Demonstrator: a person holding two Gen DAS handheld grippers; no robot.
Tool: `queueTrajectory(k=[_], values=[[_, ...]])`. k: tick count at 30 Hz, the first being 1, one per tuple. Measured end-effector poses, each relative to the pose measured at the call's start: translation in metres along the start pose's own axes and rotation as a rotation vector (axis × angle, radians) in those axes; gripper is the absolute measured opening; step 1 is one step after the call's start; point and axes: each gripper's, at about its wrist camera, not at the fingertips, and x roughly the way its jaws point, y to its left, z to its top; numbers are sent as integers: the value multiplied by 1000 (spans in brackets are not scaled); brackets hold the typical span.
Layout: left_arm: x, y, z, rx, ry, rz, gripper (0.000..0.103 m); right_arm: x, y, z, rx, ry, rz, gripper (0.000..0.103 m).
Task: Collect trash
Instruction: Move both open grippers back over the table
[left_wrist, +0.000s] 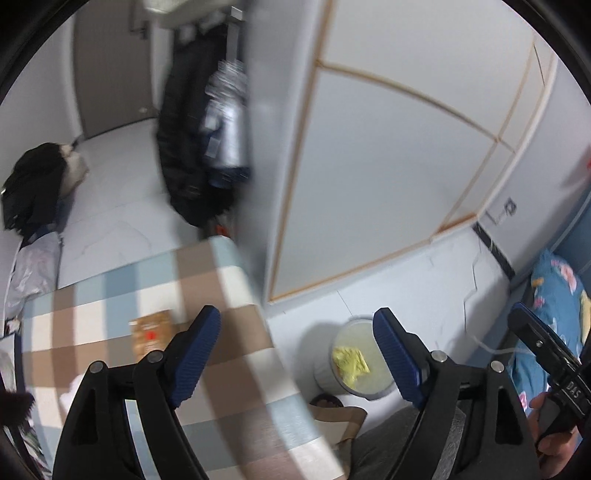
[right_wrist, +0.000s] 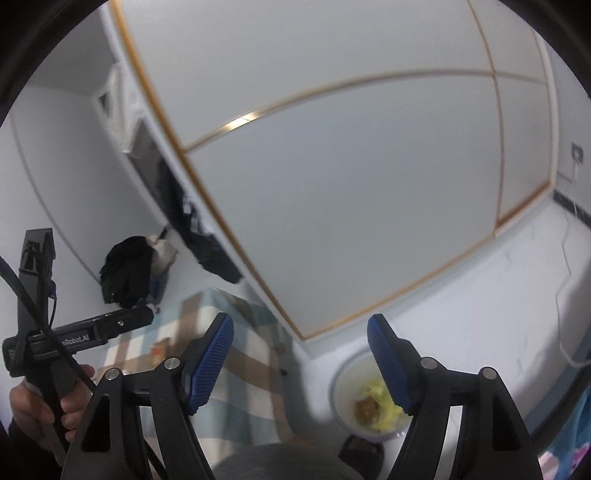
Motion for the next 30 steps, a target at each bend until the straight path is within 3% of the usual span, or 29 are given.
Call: queueTrajectory(k=[6,14,23,30], values=[[-43,54,-3,-93,-75,17,87,-15,61,5,-90,-52,72,84],[-87,125,-21,-207,-152,83,89,-6,137,-6,-206,-46,152,89],[-93,190,-45,-328,-166,171,89,28,201,-25,-318,11,215,92],[-83,230,-65,-387,-152,229,89,79,234,-40,-367,122,241,92]])
